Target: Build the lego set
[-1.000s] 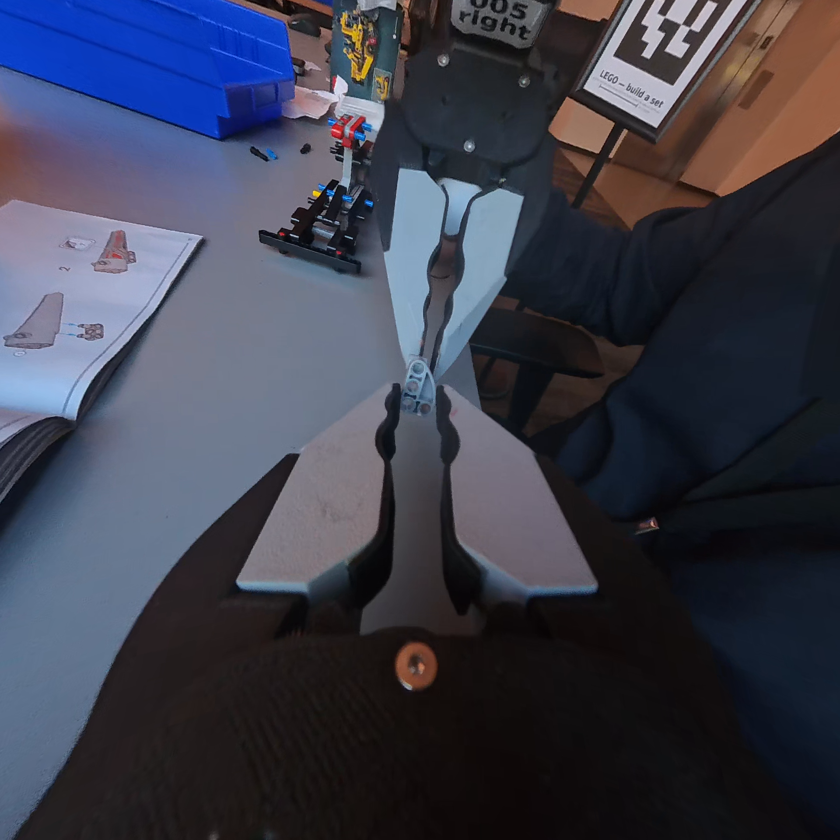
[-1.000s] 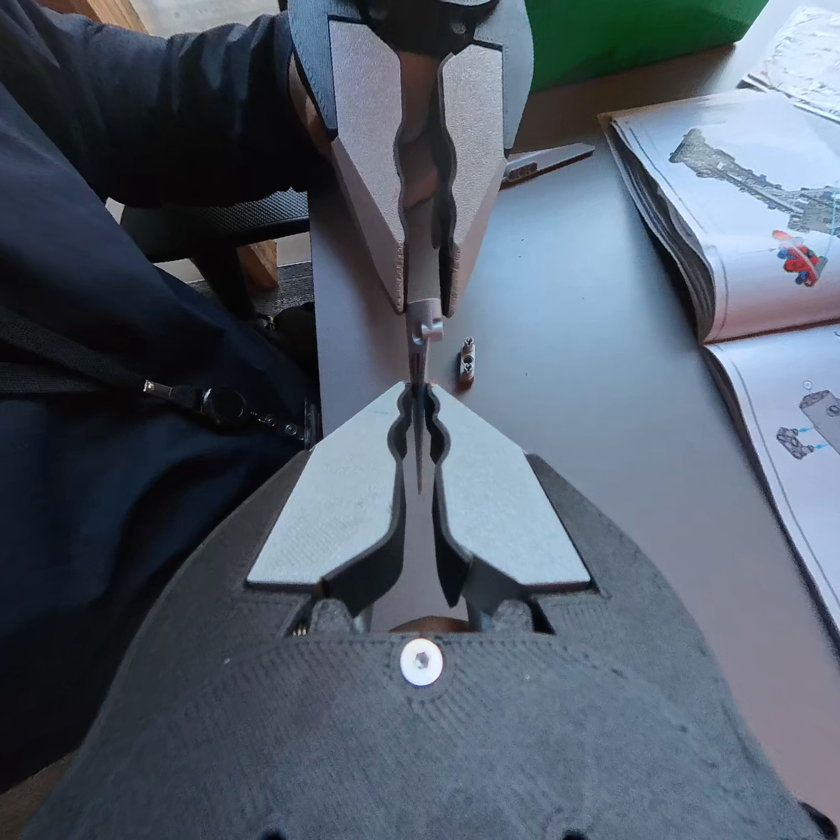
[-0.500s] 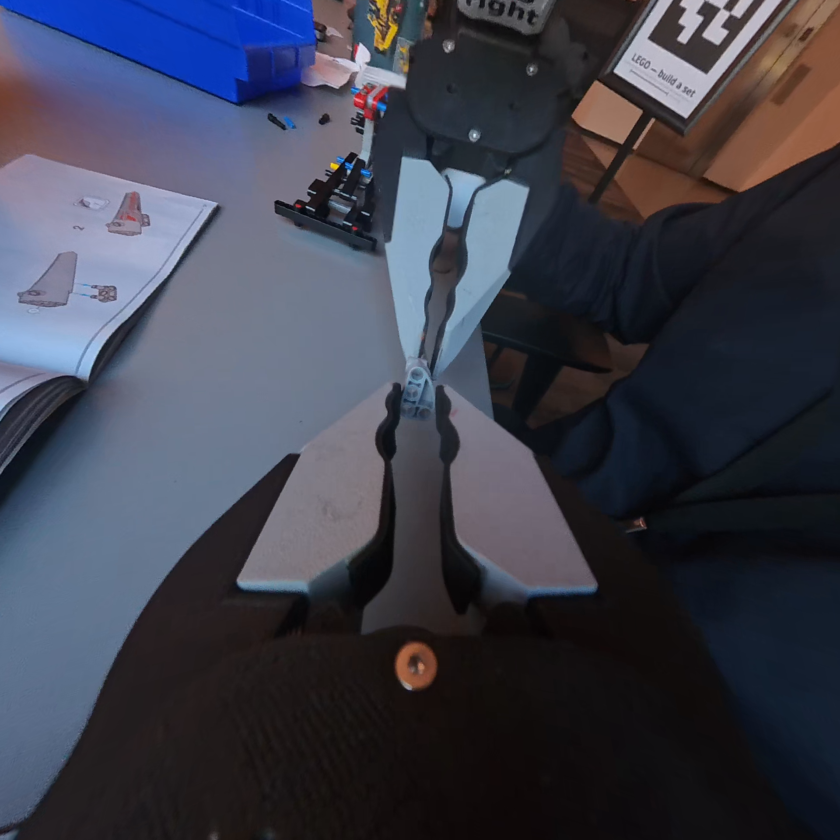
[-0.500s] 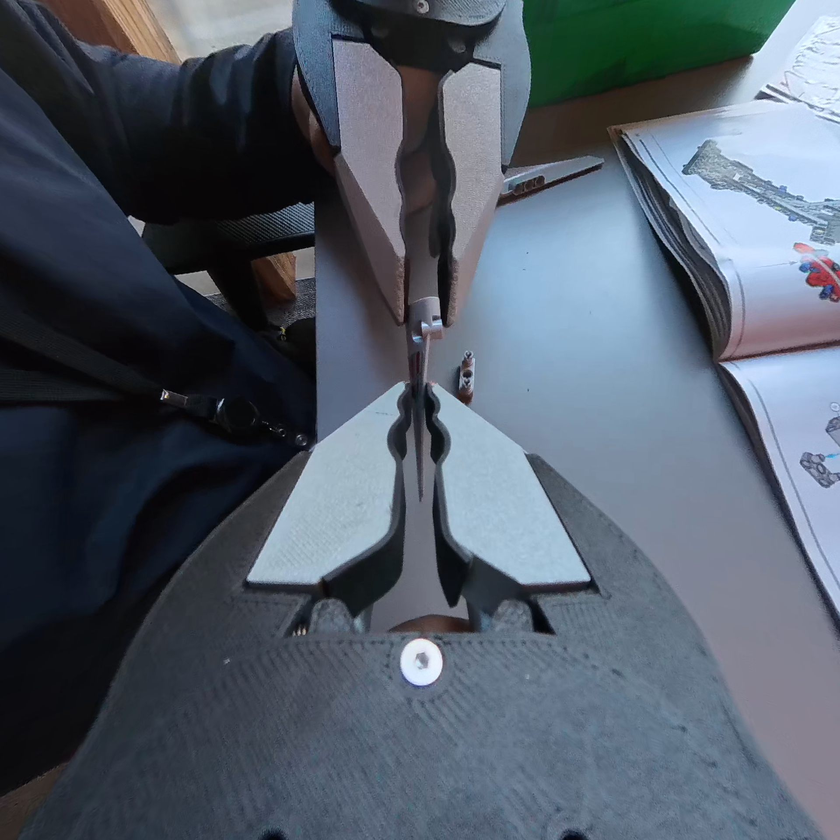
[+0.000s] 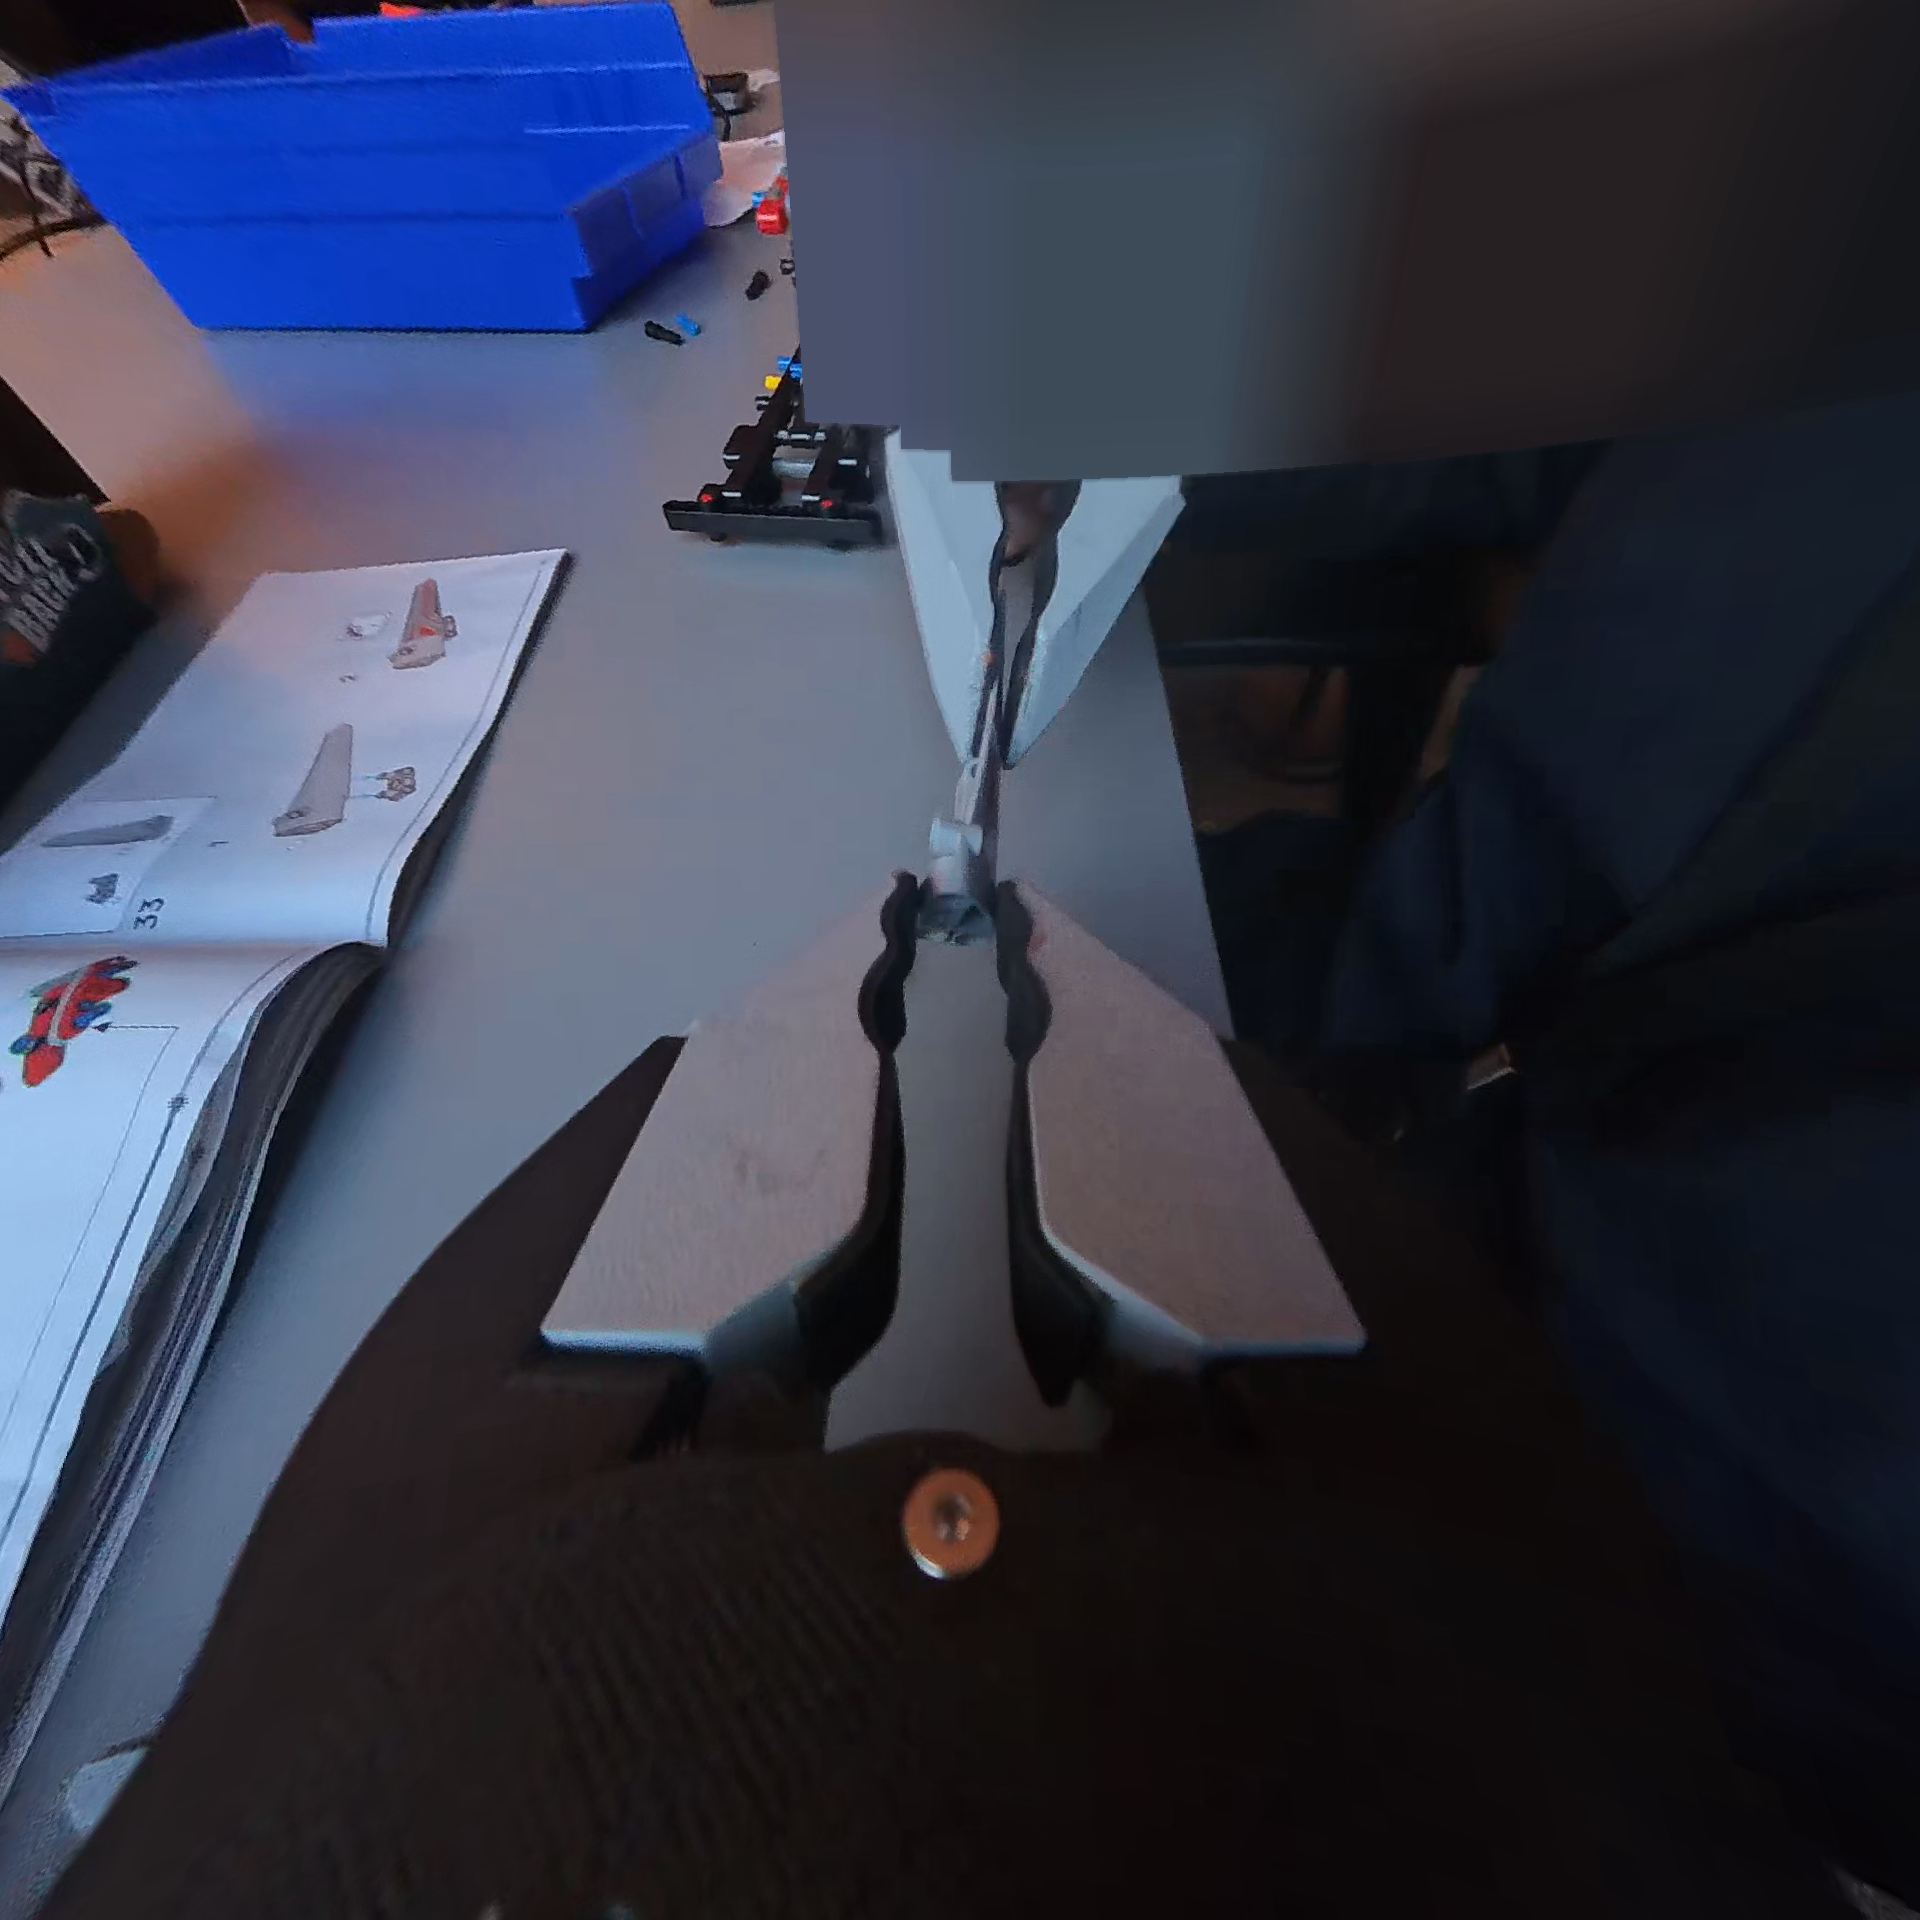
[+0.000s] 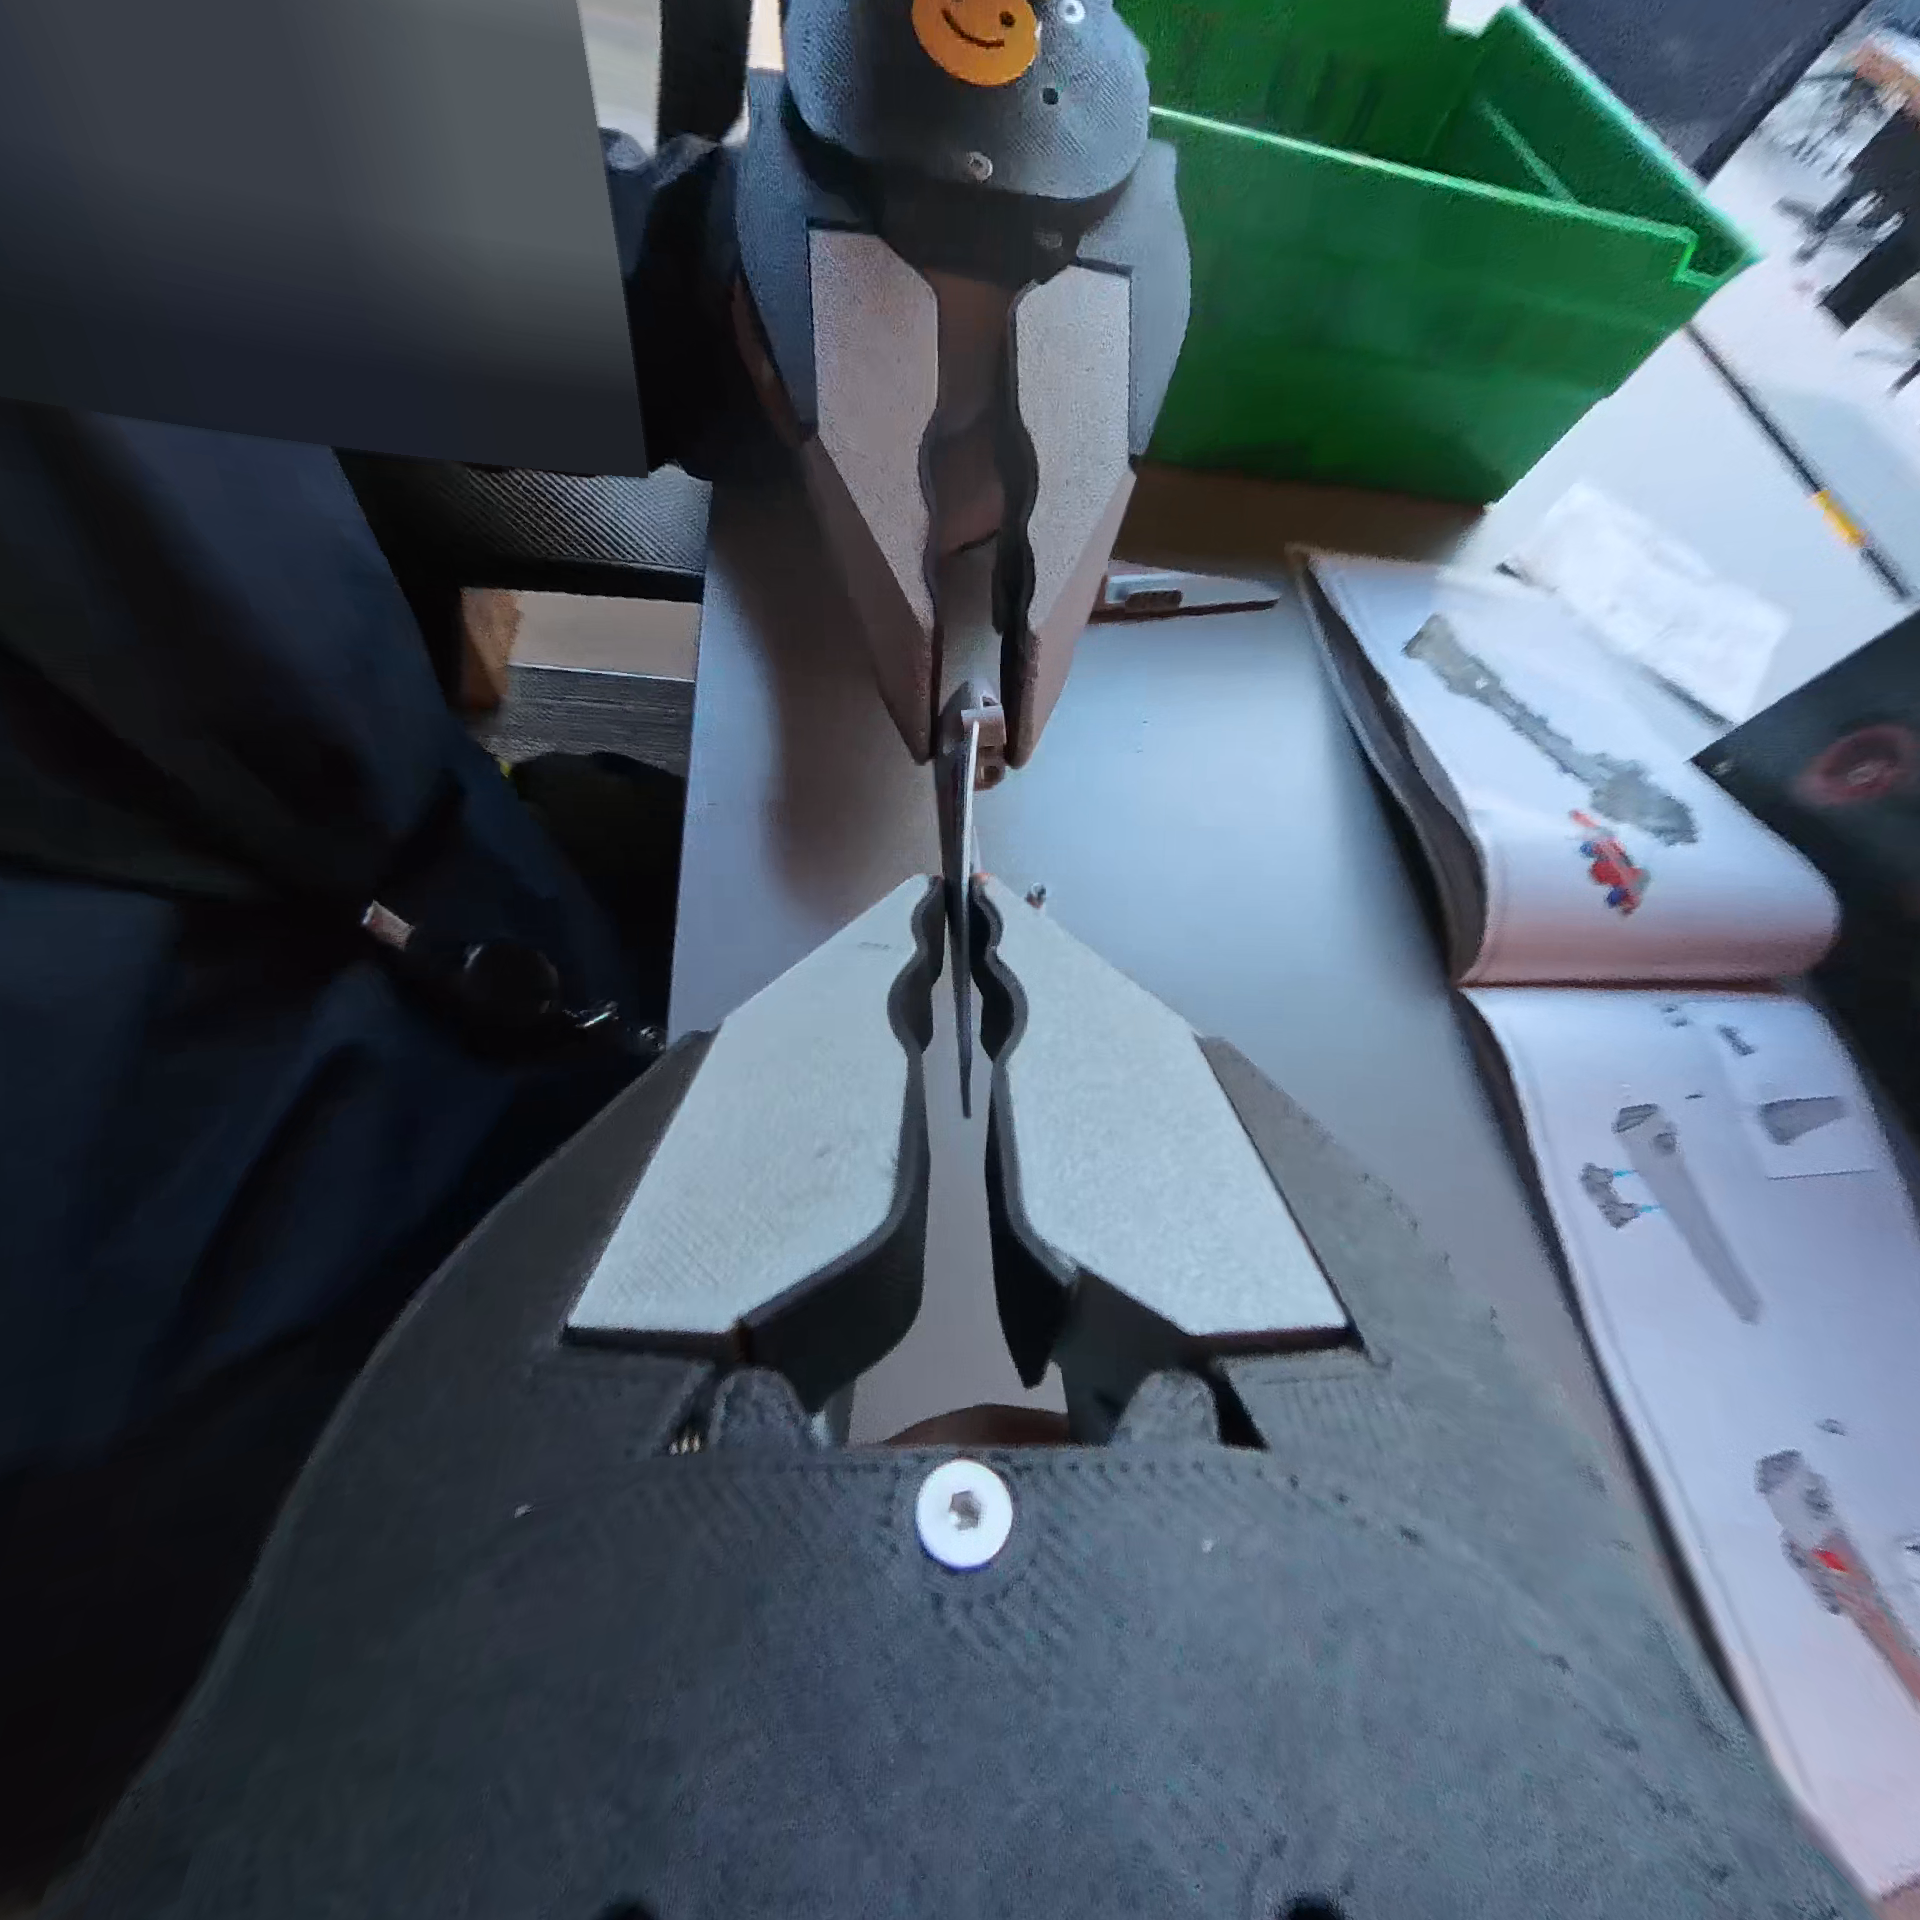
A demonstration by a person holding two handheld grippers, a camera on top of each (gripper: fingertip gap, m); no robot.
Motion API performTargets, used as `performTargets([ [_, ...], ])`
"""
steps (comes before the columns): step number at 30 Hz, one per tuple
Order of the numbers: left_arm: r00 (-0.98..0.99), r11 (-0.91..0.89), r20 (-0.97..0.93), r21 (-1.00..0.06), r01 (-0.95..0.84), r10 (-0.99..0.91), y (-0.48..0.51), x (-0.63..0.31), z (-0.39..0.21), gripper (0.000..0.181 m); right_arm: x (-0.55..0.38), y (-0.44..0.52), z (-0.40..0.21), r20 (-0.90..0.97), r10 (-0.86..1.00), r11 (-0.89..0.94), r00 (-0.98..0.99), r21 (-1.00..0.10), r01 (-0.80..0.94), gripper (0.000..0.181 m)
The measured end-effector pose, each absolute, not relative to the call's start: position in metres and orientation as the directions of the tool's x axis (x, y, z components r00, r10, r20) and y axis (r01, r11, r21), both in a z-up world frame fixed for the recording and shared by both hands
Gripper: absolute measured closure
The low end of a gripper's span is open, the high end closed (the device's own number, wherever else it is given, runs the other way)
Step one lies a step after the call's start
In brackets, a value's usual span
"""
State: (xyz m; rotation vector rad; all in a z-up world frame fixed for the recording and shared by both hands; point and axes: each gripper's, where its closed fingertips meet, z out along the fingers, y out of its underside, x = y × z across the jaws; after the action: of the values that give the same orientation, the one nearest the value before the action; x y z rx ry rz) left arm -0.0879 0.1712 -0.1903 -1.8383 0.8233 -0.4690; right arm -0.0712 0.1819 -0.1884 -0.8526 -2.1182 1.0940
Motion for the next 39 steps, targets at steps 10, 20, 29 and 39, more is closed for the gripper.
performTargets([
  [10, 0.667, -0.158, -0.366, -0.792, -0.589, -0.649, 0.182, -0.095, -0.210, 0.169, -0.076, 0.184, -0.196, 0.340, 0.720, 0.526, -0.605, -0.836, 0.157, 0.181],
  [20, 0.669, -0.123, -0.395, -0.800, -0.587, -0.630, 0.182, -0.094, -0.204, 0.170, -0.077, 0.192, -0.205, 0.286, 0.739, 0.499, -0.610, -0.840, 0.211, 0.181],
  [29, 0.710, -0.158, -0.363, -0.818, -0.553, -0.604, 0.184, -0.102, -0.203, 0.170, -0.085, 0.192, -0.208, 0.289, 0.762, 0.499, -0.579, -0.833, 0.241, 0.181],
  [39, 0.737, -0.244, -0.290, -0.817, -0.523, -0.610, 0.189, -0.108, -0.210, 0.170, -0.090, 0.198, -0.215, 0.193, 0.797, 0.443, -0.572, -0.831, 0.336, 0.181],
])
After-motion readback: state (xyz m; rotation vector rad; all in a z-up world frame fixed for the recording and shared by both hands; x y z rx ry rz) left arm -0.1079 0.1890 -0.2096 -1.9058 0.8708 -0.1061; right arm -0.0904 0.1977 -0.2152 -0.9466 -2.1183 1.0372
